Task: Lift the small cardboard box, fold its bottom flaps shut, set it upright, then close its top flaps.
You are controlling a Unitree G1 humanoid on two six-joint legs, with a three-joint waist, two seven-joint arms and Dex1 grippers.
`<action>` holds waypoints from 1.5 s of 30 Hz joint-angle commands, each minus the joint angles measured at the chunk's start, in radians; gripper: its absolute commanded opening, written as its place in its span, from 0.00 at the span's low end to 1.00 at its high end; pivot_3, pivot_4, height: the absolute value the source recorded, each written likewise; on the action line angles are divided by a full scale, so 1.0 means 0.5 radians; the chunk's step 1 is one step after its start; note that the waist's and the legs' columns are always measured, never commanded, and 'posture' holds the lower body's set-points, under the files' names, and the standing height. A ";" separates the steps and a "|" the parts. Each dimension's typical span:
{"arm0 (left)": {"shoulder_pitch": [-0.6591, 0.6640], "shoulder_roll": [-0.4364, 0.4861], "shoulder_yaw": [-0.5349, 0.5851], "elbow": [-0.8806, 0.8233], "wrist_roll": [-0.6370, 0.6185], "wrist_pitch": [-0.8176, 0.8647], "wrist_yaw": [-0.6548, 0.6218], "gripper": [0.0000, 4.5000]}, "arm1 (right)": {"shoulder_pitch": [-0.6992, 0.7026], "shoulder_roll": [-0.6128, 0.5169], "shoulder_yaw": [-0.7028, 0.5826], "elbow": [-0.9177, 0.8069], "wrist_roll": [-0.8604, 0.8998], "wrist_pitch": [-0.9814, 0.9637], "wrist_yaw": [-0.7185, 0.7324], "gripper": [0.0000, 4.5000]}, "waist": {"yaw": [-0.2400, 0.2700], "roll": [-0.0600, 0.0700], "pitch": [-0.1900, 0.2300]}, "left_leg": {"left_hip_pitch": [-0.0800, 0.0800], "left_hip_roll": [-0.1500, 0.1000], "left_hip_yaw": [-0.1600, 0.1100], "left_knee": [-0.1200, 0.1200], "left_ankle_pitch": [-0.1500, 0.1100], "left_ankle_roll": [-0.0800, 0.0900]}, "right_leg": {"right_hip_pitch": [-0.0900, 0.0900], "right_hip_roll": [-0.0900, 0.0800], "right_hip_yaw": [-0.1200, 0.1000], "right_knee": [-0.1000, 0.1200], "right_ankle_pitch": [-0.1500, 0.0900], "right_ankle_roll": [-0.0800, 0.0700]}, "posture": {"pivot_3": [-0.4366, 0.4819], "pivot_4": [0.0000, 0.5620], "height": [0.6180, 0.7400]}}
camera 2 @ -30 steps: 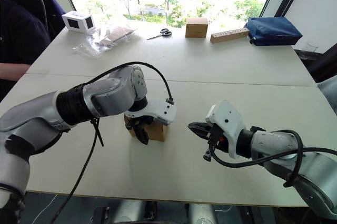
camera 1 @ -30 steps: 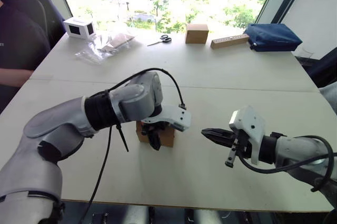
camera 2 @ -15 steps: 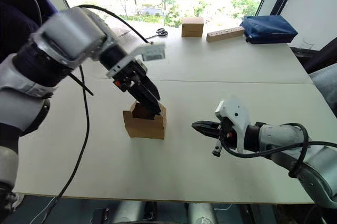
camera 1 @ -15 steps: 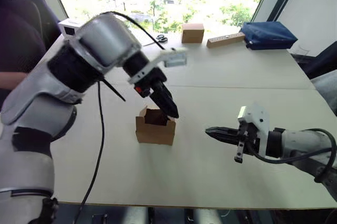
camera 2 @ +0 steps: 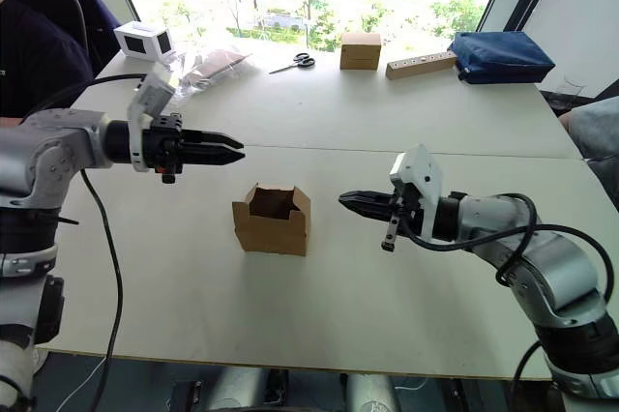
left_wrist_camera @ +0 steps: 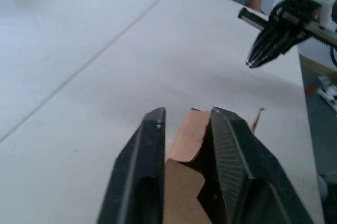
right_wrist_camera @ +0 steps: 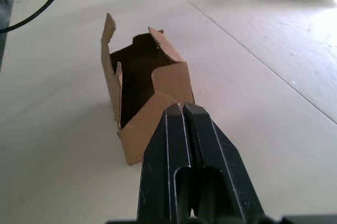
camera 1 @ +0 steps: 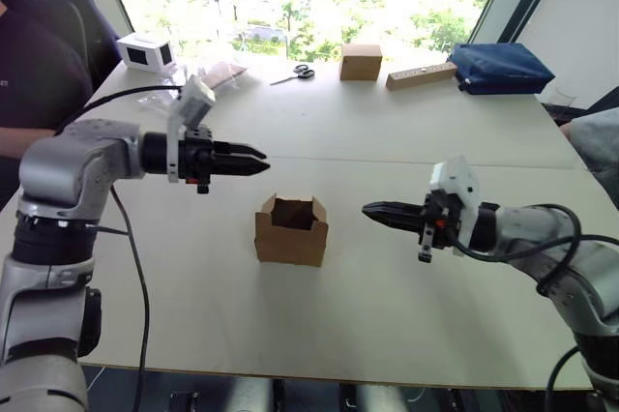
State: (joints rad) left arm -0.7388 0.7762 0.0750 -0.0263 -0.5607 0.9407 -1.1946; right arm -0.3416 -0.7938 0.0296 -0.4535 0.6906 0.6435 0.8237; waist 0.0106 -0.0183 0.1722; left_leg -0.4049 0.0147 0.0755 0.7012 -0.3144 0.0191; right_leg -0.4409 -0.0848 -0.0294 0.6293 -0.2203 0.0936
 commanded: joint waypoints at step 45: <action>0.311 -0.118 -0.488 -0.095 0.324 -0.475 0.127 0.02 | -0.464 0.496 0.580 0.646 -0.864 -0.333 0.316 0.00 | -0.003 0.001 0.000 | 0.001 -0.004 0.000 0.000 0.002 -0.003 | 0.000 0.001 -0.002 0.001 0.000 0.000 | 0.48 0.27 1.00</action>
State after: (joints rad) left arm -0.5864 0.7159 -0.1771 -0.0608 -0.4045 0.7091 -1.1411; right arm -0.5590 -0.5543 0.3126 -0.1347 0.2757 0.4908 0.9835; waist 0.0092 -0.0180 0.1720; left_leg -0.4046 0.0129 0.0757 0.7011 -0.3135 0.0174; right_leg -0.4408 -0.0841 -0.0303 0.6299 -0.2202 0.0934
